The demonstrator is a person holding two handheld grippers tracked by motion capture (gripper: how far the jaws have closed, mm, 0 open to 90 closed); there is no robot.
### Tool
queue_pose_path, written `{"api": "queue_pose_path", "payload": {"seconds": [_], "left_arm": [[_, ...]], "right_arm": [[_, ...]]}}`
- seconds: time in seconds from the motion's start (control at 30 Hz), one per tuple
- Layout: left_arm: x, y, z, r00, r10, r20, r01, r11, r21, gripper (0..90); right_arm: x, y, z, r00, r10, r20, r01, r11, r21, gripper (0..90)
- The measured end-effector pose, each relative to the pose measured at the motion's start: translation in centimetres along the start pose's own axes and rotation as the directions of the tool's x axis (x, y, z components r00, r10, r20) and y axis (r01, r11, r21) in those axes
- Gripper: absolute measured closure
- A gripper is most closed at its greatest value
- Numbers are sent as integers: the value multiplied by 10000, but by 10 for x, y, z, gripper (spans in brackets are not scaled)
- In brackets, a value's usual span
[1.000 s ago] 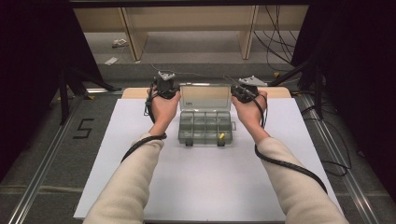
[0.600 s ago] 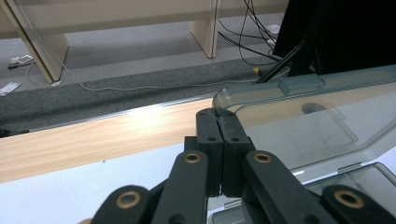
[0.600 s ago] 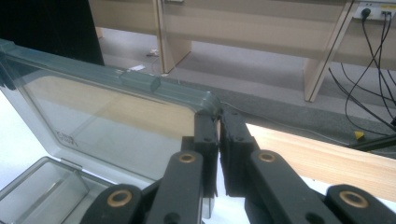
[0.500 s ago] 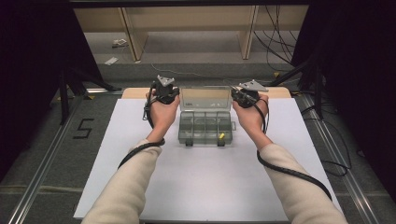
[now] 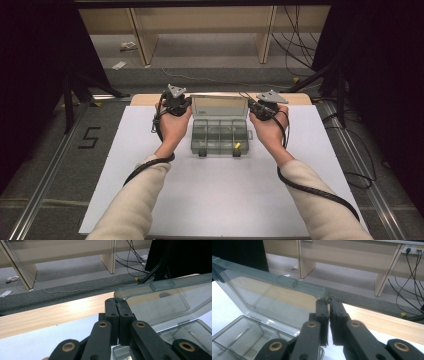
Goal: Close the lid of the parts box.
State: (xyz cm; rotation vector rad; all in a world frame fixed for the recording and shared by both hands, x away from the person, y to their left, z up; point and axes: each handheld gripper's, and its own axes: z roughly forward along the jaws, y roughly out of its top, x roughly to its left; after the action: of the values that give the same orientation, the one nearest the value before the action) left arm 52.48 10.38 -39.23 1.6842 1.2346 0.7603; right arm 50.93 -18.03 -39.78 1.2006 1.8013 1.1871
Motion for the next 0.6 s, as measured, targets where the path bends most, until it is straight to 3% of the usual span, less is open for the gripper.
{"api": "queue_pose_path", "payload": {"seconds": [0.6], "left_arm": [[-2,-10,-10,9995,321,75,-319,9993,-189,884]], "right_arm": [[4,-10,-12,9996,-248,-108,248,9997,-55,871]]}}
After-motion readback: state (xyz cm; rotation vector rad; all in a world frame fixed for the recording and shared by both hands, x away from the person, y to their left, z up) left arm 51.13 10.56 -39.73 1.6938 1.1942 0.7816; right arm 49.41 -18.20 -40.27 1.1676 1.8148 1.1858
